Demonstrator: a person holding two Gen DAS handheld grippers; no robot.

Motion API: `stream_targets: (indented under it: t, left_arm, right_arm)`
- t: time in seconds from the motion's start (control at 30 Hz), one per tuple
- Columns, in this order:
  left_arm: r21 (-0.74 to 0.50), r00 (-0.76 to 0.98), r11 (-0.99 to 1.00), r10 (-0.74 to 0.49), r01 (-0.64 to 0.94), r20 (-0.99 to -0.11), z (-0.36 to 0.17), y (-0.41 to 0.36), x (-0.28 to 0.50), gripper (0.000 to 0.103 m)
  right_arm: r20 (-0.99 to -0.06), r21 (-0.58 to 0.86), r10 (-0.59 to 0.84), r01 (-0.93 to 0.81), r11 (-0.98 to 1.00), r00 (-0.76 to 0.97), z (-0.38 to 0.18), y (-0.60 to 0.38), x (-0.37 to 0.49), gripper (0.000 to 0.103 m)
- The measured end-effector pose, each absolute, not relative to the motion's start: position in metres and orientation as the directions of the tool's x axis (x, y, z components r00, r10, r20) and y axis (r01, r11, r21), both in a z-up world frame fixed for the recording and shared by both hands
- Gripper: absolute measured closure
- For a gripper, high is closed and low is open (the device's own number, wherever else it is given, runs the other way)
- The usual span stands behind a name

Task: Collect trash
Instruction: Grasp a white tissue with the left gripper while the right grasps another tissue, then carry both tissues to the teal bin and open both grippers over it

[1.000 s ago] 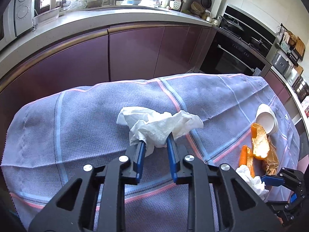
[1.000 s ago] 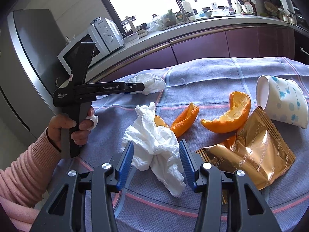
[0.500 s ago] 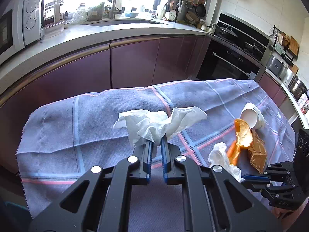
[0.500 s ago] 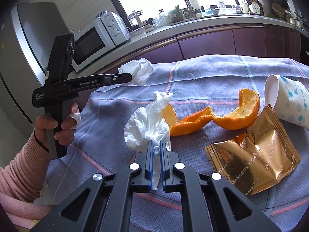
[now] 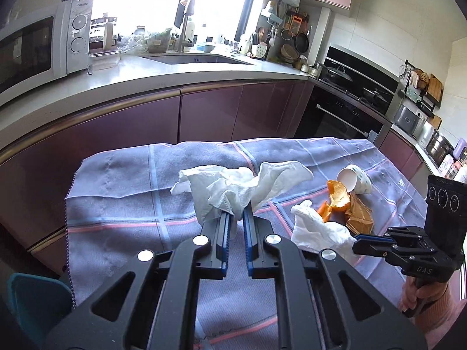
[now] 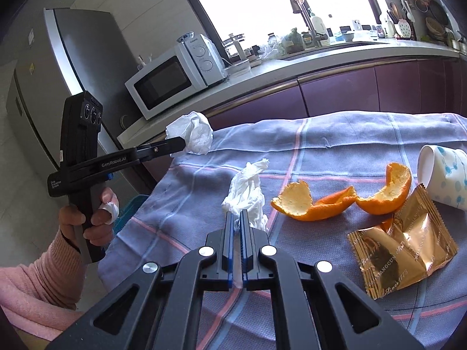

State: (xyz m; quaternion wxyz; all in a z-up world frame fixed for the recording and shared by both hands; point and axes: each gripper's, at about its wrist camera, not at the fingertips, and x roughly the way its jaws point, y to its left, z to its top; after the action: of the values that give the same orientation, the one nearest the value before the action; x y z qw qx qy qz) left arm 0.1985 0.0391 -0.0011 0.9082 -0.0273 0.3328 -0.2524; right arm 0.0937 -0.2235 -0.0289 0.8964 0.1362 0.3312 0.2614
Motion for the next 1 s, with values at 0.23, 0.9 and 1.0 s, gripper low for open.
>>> stream_targets:
  t: [0.23,0.9,1.0]
  left_arm:
    - [-0.229,0.674,0.88,-0.468,0.417,-0.572,0.0,0.07,0.157,0.094]
    - [-0.209,0.795,0.951,-0.305,0.228,-0.525,0.009,0.185,0.064,0.094]
    - [-0.21,0.806,0.959,-0.276,0.192,-0.523,0.009,0.201,0.055,0.094]
  right_arm:
    - [-0.493,0.418,0.592,-0.423,0.804,0.638,-0.017,-0.216,0.086,0.1]
    - [-0.455,0.413,0.708,-0.576,0.705,0.541,0.006,-0.148,0.084,0.1]
    - [-0.452,0.406,0.725,-0.604,0.685,0.519,0.01,-0.133,0.087,0.1]
